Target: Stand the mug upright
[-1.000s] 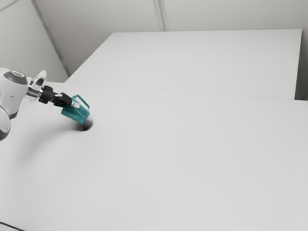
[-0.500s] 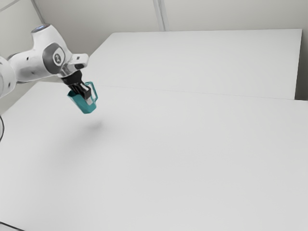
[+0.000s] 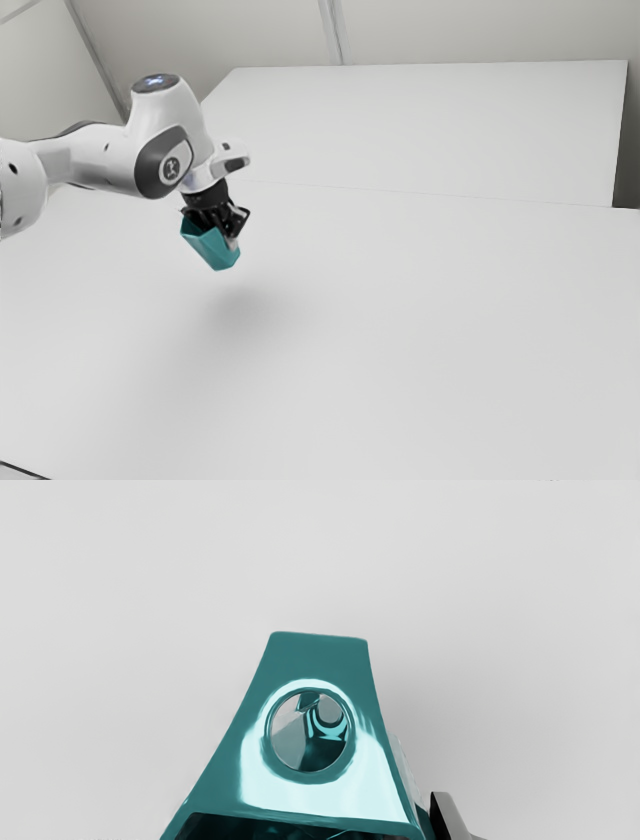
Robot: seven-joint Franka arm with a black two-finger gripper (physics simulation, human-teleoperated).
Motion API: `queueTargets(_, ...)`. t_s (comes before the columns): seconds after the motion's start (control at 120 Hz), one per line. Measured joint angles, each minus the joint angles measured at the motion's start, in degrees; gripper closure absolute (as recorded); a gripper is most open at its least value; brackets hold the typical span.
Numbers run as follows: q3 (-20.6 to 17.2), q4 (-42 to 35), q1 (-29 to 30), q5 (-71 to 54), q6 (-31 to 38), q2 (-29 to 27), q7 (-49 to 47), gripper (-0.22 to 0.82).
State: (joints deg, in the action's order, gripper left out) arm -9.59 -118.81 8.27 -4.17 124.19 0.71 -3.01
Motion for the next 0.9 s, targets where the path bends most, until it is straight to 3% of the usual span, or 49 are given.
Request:
queueTargets(0.267, -1.33, -2.24, -5.03, -0.17, 2.12, 1.72, -13.79, 0.78)
queueTargets(0.475, -1.44, -2.24, -0.41, -0.06, 3.64, 5.03, -21.51, 0.78)
queueTargets(0.9, -1.91, -1.92, -1.76, 0.07, 6.68, 9.30, -31.48, 0.78)
